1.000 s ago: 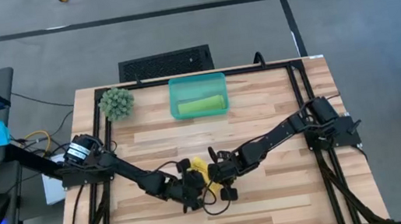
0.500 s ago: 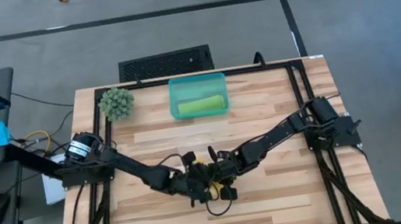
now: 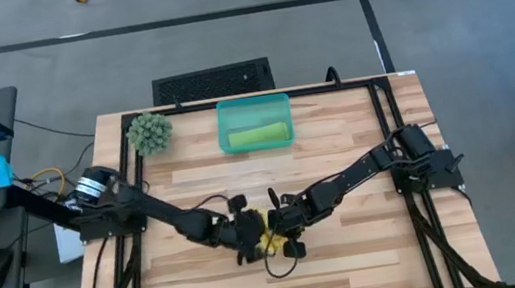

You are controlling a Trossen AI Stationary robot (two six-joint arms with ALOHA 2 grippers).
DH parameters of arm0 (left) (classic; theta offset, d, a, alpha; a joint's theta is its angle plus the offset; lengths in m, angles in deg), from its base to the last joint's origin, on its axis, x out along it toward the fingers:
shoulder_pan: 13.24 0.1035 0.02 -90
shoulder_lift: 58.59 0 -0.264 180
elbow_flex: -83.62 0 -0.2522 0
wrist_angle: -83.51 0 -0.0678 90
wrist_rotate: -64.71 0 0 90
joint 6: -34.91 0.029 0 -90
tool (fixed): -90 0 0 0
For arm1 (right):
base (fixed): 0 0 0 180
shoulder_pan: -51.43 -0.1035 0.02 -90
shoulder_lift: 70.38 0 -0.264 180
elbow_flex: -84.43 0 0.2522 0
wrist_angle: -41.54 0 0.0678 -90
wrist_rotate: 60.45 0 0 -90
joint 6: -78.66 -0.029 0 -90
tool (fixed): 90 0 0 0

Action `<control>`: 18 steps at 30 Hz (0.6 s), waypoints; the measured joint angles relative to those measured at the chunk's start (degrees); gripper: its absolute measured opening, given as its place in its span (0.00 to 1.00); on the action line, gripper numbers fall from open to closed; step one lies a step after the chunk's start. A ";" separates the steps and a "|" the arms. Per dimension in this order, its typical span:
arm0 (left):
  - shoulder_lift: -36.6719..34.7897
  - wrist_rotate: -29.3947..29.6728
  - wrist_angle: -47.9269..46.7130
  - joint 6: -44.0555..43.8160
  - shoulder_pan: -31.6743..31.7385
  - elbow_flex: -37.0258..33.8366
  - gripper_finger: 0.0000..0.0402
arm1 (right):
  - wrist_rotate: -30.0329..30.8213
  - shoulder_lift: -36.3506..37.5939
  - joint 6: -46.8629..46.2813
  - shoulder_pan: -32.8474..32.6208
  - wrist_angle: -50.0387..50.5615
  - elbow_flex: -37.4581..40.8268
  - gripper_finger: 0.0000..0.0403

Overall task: Roll microfiber towels into tight, uniform cylinder then place into a basket
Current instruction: Roll the yellow microfiber cloth

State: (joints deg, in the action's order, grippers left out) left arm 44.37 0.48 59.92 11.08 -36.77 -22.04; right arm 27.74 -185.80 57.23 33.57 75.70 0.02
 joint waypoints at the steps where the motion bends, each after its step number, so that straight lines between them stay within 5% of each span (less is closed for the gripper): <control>1: -1.18 -1.32 -2.22 -1.52 -1.06 0.04 0.32 | -0.02 0.00 -0.02 0.00 0.04 0.00 0.01; 9: -0.25 -6.78 -8.87 -14.36 -9.63 -0.24 0.32 | -0.02 0.00 -0.09 0.02 -0.02 0.00 0.01; 18: 6.81 -5.22 -5.87 -17.25 -5.98 -0.59 0.32 | 0.02 0.00 -1.11 0.02 0.02 0.00 0.01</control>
State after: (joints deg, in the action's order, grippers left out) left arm 51.18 -4.74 54.05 -6.17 -42.76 -22.63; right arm 27.76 -185.80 56.12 33.59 75.72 0.02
